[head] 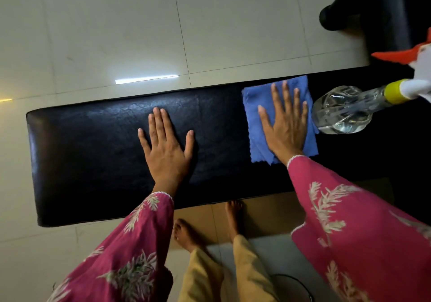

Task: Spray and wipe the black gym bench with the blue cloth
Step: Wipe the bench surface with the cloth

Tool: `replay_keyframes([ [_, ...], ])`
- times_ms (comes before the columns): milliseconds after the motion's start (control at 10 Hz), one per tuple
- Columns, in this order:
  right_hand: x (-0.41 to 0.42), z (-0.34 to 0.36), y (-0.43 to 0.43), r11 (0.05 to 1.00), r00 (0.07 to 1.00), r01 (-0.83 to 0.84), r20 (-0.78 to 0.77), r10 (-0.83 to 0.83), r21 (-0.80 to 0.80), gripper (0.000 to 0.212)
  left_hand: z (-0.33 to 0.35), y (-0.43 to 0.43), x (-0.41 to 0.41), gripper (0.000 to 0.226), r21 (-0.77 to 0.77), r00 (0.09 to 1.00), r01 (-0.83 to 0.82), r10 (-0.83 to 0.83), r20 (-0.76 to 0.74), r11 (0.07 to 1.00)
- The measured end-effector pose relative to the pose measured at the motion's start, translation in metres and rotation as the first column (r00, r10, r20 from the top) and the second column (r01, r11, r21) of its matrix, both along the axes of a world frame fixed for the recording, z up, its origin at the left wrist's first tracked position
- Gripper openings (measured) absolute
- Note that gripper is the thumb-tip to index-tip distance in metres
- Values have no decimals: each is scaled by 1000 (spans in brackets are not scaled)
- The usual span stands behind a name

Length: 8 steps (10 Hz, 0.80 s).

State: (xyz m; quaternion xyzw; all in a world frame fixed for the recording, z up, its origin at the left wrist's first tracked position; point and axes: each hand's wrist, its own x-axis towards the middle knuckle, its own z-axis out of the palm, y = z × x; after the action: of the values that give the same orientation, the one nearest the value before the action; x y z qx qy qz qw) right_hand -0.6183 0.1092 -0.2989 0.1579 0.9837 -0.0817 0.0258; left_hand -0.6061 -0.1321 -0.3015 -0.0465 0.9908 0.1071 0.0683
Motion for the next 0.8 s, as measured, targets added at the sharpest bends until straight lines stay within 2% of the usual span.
replay_keyframes([
  [100,-13,1,-20,1000,1000,19,8,-19,-3,65,0,1,0,78,-2,1000,-4,4,0,1000],
  [200,-22,2,-2,958,956,-287,47,288,-22,67,0,0,0,78,1,1000,-6,6,-2,1000],
  [300,-31,1,-1,998,998,-57,9,57,-21,67,0,1,0,78,-10,1000,-7,7,0,1000],
  [400,-24,2,-33,993,994,-106,24,107,-43,69,1,1,0,78,-12,1000,-9,9,2,1000],
  [500,-18,2,-20,925,926,-375,29,377,-58,71,1,1,0,78,-14,1000,-11,11,5,1000],
  [600,-12,0,-16,995,995,-101,-9,101,1,68,1,1,0,78,-16,1000,-10,10,6,1000],
  [700,13,2,-42,990,990,-140,6,140,18,65,-1,2,0,77,-13,1000,-8,8,4,1000],
  [800,41,2,-29,937,936,-350,31,349,3,64,-1,0,0,77,2,1000,-8,8,8,1000],
])
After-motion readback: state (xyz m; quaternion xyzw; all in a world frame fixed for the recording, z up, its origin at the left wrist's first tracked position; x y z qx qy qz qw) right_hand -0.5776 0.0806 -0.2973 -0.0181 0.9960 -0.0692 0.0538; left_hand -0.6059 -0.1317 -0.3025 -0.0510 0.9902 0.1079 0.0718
